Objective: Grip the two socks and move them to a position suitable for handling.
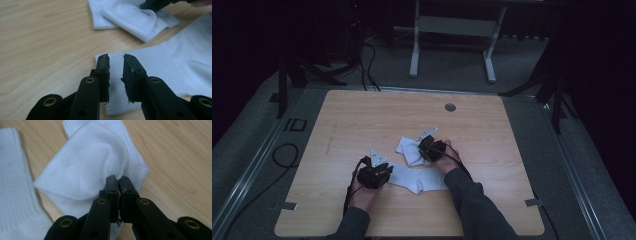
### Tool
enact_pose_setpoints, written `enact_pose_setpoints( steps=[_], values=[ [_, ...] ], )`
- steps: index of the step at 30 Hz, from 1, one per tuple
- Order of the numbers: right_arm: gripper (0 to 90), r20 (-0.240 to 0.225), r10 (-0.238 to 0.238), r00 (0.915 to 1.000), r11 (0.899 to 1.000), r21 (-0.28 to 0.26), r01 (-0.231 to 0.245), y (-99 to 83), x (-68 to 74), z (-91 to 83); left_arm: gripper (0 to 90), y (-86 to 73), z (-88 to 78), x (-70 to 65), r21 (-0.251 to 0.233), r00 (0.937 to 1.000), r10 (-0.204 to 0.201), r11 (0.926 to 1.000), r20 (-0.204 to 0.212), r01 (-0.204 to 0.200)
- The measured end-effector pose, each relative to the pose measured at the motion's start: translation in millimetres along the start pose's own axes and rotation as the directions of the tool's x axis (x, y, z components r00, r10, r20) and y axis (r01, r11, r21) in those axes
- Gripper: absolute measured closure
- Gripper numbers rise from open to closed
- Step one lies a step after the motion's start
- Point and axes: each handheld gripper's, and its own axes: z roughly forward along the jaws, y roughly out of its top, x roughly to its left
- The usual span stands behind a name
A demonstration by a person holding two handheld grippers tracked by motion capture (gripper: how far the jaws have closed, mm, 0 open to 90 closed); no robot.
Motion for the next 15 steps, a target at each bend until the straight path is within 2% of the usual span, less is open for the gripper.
enact_pose_setpoints(
  steps=[4,5,6,7,12,15],
  values=[
    [87.2,-0.019,-0.052,0.9985,0.999,-0.002,0.052,1.6,4.7,0.2,75.9,8.5,8.7,6.8,0.001,0.9998,-0.008,1.0,-0.019,0.008],
    [87.2,-0.032,-0.08,0.9963,0.997,-0.009,0.079,2.6,7.6,0.8,77.2,10.7,11.4,8.2,0.007,0.9997,-0.006,1.0,-0.025,0.006],
    [87.2,-0.032,-0.08,0.9963,0.997,-0.009,0.079,2.6,7.6,0.8,77.2,12.8,14.6,9.0,0.007,0.9995,-0.01,0.9999,-0.03,0.01],
    [87.2,-0.04,-0.101,0.994,0.995,-0.011,0.101,3.9,10.0,1.2,79.0,17.6,19.9,9.8,0.008,0.9993,-0.008,0.9999,-0.035,0.008],
    [87.2,-0.041,-0.124,0.9915,0.992,-0.013,0.124,5.8,13.2,2.2,84.8,27.4,33.0,10.5,0.015,0.9981,0.003,0.9999,-0.061,-0.002],
    [87.2,-0.041,-0.128,0.991,0.992,-0.013,0.127,6.3,14.3,2.5,87.8,32.9,45.8,13.4,0.037,0.9966,-0.014,0.9991,-0.081,0.017]
  ],
)
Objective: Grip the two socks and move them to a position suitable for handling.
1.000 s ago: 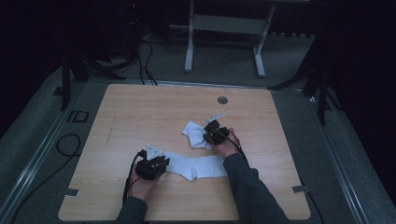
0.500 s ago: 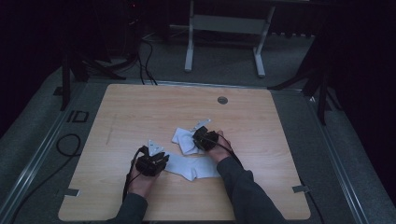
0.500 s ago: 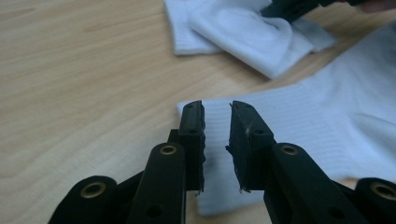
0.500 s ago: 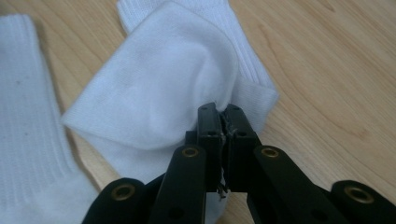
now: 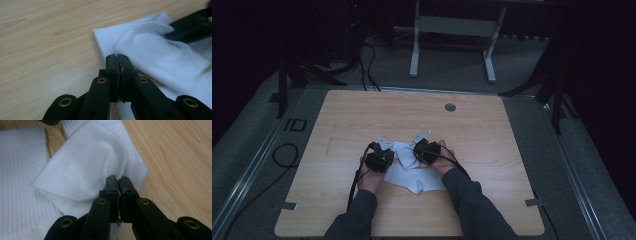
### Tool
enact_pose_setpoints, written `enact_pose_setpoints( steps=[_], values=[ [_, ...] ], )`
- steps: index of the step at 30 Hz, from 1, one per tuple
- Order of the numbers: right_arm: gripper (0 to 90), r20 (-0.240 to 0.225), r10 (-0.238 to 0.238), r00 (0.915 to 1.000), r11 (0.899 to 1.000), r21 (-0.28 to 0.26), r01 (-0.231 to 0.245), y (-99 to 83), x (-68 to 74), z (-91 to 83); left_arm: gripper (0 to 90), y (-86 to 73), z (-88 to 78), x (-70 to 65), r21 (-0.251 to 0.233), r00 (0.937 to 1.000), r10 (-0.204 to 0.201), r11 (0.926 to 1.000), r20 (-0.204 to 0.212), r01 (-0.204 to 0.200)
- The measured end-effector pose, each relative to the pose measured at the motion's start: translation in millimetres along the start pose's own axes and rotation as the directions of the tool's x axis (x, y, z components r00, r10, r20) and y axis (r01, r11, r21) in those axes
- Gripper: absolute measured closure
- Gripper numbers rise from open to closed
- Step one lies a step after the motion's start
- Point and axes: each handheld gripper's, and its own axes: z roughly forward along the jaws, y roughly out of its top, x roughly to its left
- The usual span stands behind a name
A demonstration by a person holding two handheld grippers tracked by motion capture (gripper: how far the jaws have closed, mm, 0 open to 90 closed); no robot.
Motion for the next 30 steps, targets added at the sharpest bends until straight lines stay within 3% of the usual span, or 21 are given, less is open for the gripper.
enact_pose_setpoints(
  steps=[5,13,21,27,30],
  values=[
    [87.1,-0.005,0.003,1.0,1.0,-0.002,-0.003,-0.4,-0.8,-0.1,89.3,0.4,9.3,2.9,0.016,0.9999,-0.014,0.9998,-0.009,0.014],
    [87.0,-0.024,0.035,0.9991,0.999,0.003,-0.035,0.3,-3.5,0.2,89.7,2.1,10.9,-2.0,0.039,0.9986,0.033,0.9987,-0.042,-0.032],
    [86.8,-0.033,0.047,0.9983,0.999,-0.004,-0.047,0.0,-6.2,-1.6,89.8,2.8,11.1,-1.5,0.045,0.9987,0.035,0.9984,-0.038,-0.033],
    [86.7,-0.024,0.045,0.9987,0.999,-0.02,-0.046,-3.9,-9.0,-11.2,89.8,2.4,11.2,-2.6,0.042,0.998,0.045,0.9982,-0.045,-0.043],
    [86.7,-0.019,0.077,0.9968,0.996,-0.052,-0.078,-12.3,-15.0,-22.3,89.8,2.3,11.1,-3.4,0.045,0.9973,0.053,0.9977,-0.051,-0.051]
  ],
)
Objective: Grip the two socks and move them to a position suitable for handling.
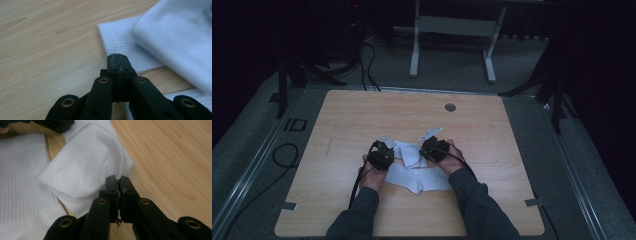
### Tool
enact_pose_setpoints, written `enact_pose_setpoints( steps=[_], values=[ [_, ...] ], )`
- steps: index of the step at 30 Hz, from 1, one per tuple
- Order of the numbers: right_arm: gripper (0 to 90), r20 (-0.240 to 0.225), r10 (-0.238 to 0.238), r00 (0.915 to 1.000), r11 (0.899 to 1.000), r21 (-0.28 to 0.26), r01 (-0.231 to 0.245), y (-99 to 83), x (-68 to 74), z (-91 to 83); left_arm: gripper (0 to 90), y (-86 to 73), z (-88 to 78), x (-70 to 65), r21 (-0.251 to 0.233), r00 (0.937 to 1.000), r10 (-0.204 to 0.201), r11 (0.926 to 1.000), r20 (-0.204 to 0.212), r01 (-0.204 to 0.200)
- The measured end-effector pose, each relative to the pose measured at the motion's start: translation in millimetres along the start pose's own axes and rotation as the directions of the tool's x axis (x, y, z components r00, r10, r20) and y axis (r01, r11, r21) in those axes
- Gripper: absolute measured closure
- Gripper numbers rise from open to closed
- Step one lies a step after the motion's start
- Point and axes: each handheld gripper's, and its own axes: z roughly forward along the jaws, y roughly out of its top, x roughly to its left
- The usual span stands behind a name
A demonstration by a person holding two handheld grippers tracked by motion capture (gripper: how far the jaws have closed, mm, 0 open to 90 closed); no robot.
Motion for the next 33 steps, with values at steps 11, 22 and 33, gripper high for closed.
enact_pose_setpoints(
  steps=[11,22,33],
  values=[
    [86.7,0.017,0.083,0.9964,0.995,-0.057,-0.082,-24.4,-24.3,-31.9,89.8,-1.4,0.2,2.4,-0.013,0.9996,-0.022,0.9997,0.016,0.022],
    [86.7,0.07,0.095,0.993,0.994,-0.064,-0.091,-43.7,-40.1,-53.7,89.8,-2.1,0.0,2.8,-0.016,0.9997,-0.017,0.9997,0.018,0.018],
    [86.6,0.13,0.138,0.9819,0.99,-0.041,-0.133,-72.8,-60.6,-70.3,89.8,-2.5,0.0,4.9,-0.02,0.9991,-0.027,0.9994,0.032,0.028]
  ],
)
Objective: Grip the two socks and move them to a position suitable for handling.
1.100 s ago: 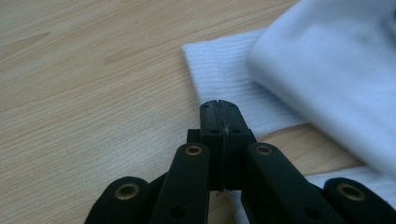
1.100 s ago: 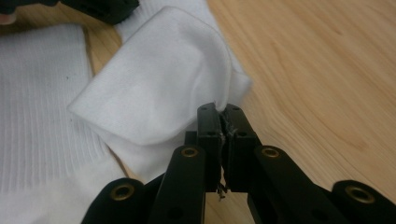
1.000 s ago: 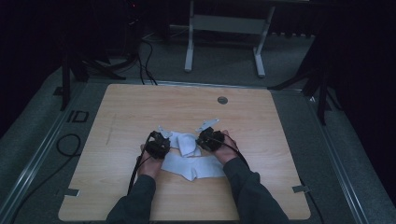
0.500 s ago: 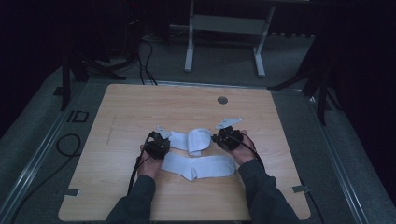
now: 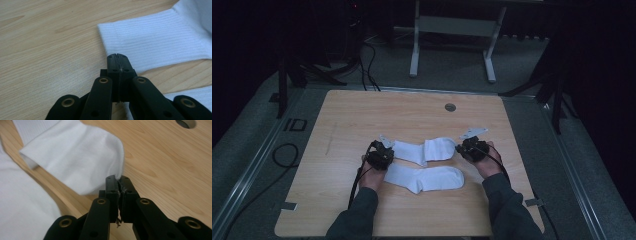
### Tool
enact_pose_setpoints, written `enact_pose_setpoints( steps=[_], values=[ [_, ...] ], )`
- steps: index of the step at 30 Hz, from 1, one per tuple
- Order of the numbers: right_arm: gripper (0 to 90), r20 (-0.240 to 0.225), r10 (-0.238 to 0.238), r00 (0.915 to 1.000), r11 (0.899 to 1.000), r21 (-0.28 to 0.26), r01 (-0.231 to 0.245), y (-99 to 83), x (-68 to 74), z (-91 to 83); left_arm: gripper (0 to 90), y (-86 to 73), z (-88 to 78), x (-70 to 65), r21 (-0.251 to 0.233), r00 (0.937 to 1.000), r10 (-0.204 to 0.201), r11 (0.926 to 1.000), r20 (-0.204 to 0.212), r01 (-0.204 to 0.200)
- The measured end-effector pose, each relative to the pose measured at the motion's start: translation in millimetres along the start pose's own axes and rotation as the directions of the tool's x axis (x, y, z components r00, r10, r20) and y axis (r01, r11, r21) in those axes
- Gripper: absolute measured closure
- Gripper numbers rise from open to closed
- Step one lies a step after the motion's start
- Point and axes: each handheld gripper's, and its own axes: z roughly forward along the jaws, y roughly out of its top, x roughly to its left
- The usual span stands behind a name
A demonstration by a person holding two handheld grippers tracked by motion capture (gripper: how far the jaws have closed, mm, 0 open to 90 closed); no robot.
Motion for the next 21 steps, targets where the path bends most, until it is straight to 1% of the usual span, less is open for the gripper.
enact_pose_setpoints(
  steps=[2,6,10,13,14,15,17,18,19,21],
  values=[
    [86.6,0.011,0.003,0.9999,1.0,0.002,-0.003,-3.3,-3.7,-3.2,89.7,0.0,-0.1,0.1,0.001,1.0,0.0,1.0,0.001,0.0],
    [86.7,0.025,0.03,0.9992,1.0,0.006,-0.03,-9.4,-14.7,-8.4,89.7,0.0,-0.2,0.1,0.003,1.0,0.004,1.0,0.0,-0.004],
    [86.7,0.036,0.041,0.9985,0.999,0.008,-0.042,-14.3,-20.3,-10.7,89.7,0.0,-0.3,0.6,0.002,1.0,0.001,1.0,0.003,-0.001],
    [86.7,0.036,0.05,0.9981,0.999,0.016,-0.051,-17.6,-21.9,-10.6,89.7,0.0,-0.5,0.5,0.004,1.0,-0.001,1.0,0.002,0.001],
    [84.4,0.028,0.051,0.9983,0.998,0.032,-0.052,-21.6,-22.8,-8.9,89.7,0.1,-0.7,0.6,0.004,1.0,-0.006,1.0,0.004,0.006],
    [79.7,0.024,0.053,0.9983,0.998,0.04,-0.054,-22.6,-22.8,-8.3,89.6,0.1,-1.1,1.1,0.007,0.9999,-0.011,0.9999,0.007,0.011],
    [70.0,0.025,0.055,0.9981,0.998,0.038,-0.056,-24.1,-23.3,-8.5,89.4,-0.3,-1.5,2.7,0.0,0.9994,-0.028,0.9996,0.019,0.028],
    [70.0,0.025,0.055,0.9981,0.998,0.038,-0.056,-24.1,-23.3,-8.5,87.4,-0.3,-1.5,2.7,0.0,0.9994,-0.028,0.9996,0.019,0.028],
    [62.9,0.027,0.061,0.9978,0.998,0.027,-0.062,-24.1,-24.1,-10.5,83.6,-1.5,-2.7,4.6,-0.018,0.9987,-0.045,0.9988,0.025,0.046],
    [60.1,0.029,0.065,0.9975,0.998,0.019,-0.065,-23.2,-25.3,-13.4,77.8,-3.0,-5.2,6.3,-0.031,0.9981,-0.055,0.9979,0.029,0.056]
  ],
)
